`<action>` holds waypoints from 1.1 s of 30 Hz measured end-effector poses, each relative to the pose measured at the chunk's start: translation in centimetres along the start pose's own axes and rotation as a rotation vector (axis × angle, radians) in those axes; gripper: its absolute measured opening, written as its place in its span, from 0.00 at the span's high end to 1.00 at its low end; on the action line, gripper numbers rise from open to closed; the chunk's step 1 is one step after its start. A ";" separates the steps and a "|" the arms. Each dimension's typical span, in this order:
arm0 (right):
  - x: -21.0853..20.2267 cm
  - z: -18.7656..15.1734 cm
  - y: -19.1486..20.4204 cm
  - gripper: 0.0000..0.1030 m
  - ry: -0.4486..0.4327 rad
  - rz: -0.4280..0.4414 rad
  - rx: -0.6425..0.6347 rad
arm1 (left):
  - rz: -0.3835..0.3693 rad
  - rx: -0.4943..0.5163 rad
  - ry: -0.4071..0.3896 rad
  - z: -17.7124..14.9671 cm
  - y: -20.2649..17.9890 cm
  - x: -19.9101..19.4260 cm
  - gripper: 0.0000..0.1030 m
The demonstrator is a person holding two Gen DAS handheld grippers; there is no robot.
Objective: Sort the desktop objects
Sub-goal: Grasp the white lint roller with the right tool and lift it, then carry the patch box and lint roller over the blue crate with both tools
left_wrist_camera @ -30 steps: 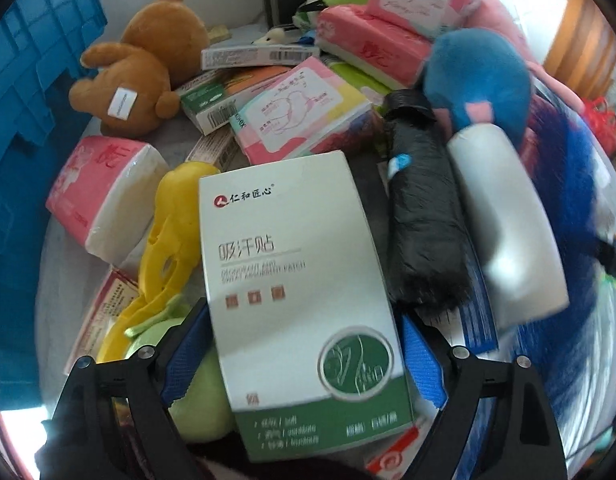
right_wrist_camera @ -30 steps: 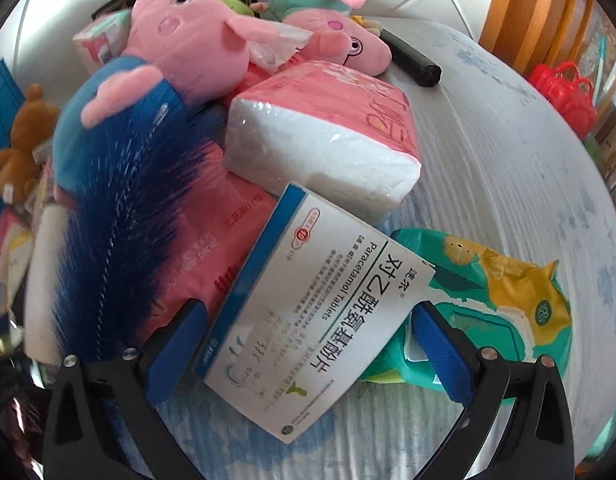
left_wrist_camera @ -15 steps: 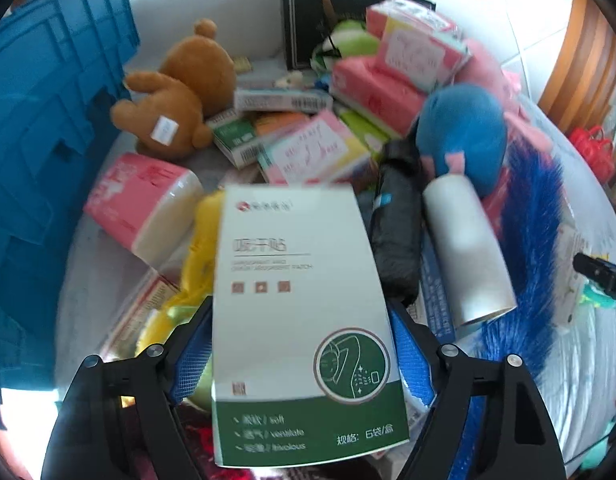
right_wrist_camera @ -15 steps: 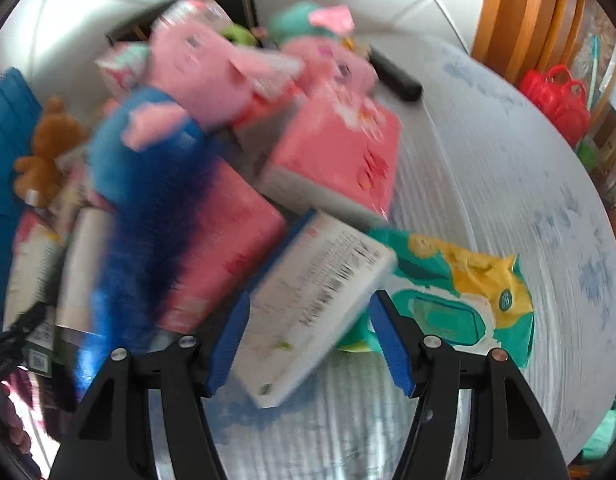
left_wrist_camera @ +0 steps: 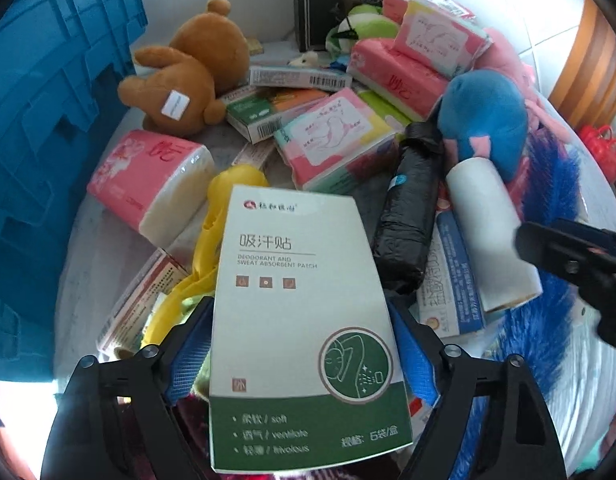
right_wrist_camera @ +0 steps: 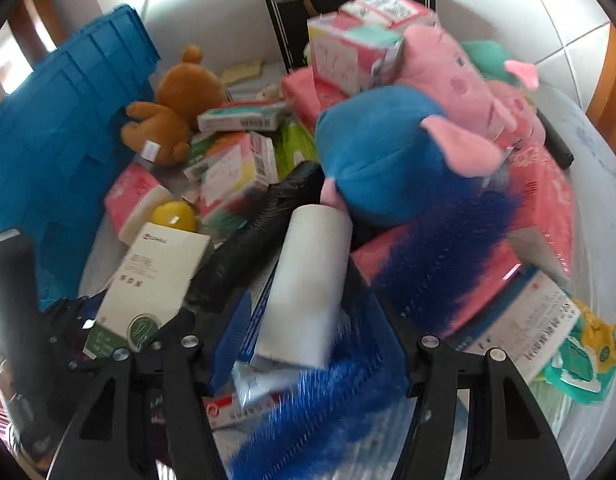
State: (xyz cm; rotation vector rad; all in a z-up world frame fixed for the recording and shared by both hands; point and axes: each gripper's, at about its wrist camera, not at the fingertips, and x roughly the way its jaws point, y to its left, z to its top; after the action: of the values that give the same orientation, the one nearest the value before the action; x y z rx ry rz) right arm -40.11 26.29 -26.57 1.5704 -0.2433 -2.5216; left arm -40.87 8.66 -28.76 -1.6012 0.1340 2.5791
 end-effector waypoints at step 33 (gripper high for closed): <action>-9.6 -0.3 3.8 0.56 -0.174 -0.009 -0.127 | 0.014 -0.009 -0.303 -0.4 0.7 -13.0 0.18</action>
State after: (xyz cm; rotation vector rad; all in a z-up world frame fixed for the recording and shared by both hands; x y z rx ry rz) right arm -35.47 24.74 -17.49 1.3112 -0.0945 -2.6258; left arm -34.88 7.39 -17.30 -1.1949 0.1089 2.7969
